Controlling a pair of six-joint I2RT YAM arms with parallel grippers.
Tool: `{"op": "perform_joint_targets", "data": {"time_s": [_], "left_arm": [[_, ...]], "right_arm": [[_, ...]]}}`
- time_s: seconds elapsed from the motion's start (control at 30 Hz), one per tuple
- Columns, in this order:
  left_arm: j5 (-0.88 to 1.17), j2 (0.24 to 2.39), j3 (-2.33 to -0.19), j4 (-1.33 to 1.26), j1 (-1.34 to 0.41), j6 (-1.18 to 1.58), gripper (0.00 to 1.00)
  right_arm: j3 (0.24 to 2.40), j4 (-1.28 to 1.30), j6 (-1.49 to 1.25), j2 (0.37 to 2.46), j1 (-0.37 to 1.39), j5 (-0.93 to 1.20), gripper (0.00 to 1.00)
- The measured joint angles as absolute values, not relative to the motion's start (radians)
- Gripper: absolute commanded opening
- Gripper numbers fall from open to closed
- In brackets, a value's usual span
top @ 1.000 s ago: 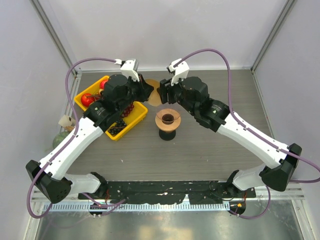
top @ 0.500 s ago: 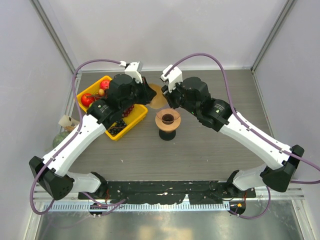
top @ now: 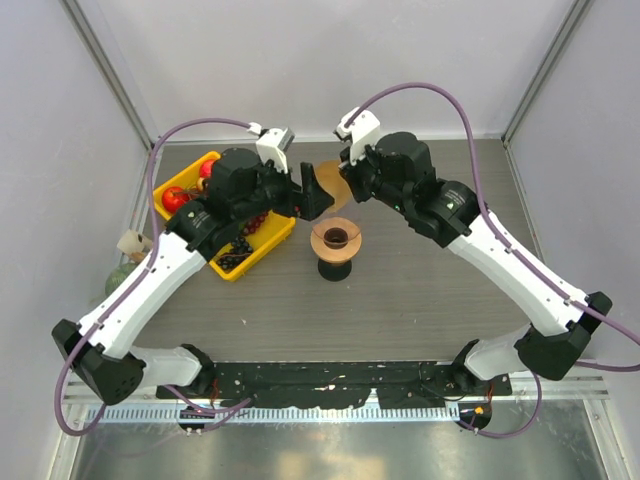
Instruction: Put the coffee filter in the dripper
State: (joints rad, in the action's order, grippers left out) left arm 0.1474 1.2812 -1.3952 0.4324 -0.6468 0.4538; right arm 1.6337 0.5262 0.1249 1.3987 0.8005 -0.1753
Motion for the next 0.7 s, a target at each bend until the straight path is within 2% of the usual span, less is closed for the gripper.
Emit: {"op": "perform_joint_targets", "data": {"time_s": [0.33, 0.53, 0.7], "left_arm": [[0.467, 1.03, -1.338, 0.384, -0.547, 0.398, 0.99], [0.544, 0.982, -1.286, 0.335, -0.492, 0.437, 0.99], [0.552, 1.018, -1.248, 0.337, -0.483, 0.458, 0.99]], "right_arm": [[1.672, 0.736, 0.105, 1.401, 0.687, -0.006, 0.05], [1.774, 0.843, 0.083, 1.437, 0.655, 0.152, 0.05], [1.868, 0.944, 0.063, 1.546, 0.612, 0.286, 0.05]]}}
